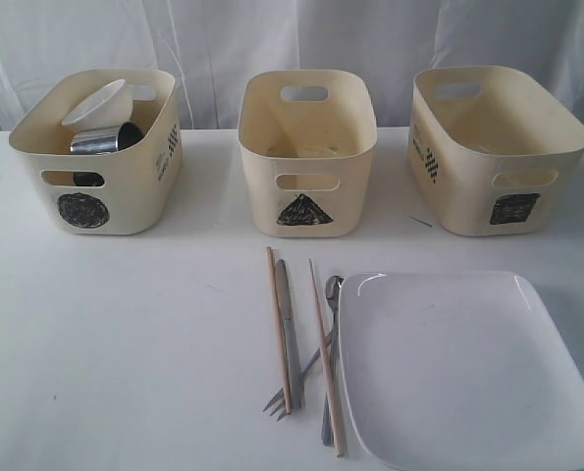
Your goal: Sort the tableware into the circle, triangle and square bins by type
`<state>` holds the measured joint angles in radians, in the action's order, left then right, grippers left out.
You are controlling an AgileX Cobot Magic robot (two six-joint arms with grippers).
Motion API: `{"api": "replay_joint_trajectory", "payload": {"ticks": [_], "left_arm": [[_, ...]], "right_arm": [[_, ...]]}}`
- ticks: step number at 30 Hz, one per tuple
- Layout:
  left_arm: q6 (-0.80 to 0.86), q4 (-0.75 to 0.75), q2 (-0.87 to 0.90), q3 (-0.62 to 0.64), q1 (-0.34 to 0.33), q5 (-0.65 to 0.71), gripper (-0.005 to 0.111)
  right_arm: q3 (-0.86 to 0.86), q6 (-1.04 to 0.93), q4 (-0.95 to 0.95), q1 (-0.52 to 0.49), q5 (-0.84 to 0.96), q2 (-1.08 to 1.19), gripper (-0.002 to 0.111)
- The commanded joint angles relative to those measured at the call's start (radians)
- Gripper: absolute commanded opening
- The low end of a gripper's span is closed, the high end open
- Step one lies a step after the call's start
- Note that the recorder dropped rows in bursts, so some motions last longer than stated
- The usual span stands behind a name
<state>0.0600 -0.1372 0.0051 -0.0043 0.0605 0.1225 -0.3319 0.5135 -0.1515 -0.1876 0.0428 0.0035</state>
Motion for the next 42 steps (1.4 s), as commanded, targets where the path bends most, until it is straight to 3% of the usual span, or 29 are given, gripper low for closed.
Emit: {"api": "replay_joint_trajectory", "payload": {"ticks": [1, 6, 8, 13, 21, 33, 42], "left_arm": [[0.0, -0.011, -0.005, 0.004, 0.001, 0.004, 0.042], [0.0, -0.011, -0.005, 0.004, 0.001, 0.004, 0.042], [0.0, -0.011, -0.005, 0.004, 0.001, 0.004, 0.042], [0.0, -0.011, -0.005, 0.004, 0.001, 0.004, 0.042], [0.0, -0.011, -0.005, 0.004, 0.001, 0.004, 0.042], [0.0, -0.011, -0.005, 0.004, 0.001, 0.004, 0.042], [0.0, -0.011, -0.005, 0.004, 0.001, 0.004, 0.042]], "right_arm": [[-0.144, -0.137, 0.041, 0.008, 0.287, 0.059, 0.0], [-0.305, -0.669, 0.424, 0.008, 0.552, 0.223, 0.0], [-0.353, -0.777, 0.524, 0.008, 0.636, 0.292, 0.0], [-0.419, -0.78, 0.552, 0.008, 0.773, 0.476, 0.005], [-0.423, -0.827, 0.565, 0.023, 0.8, 0.668, 0.04], [-0.423, -0.799, 0.64, 0.113, 0.756, 0.824, 0.042], [-0.423, -0.704, 0.561, 0.386, 0.631, 0.975, 0.042]]}}
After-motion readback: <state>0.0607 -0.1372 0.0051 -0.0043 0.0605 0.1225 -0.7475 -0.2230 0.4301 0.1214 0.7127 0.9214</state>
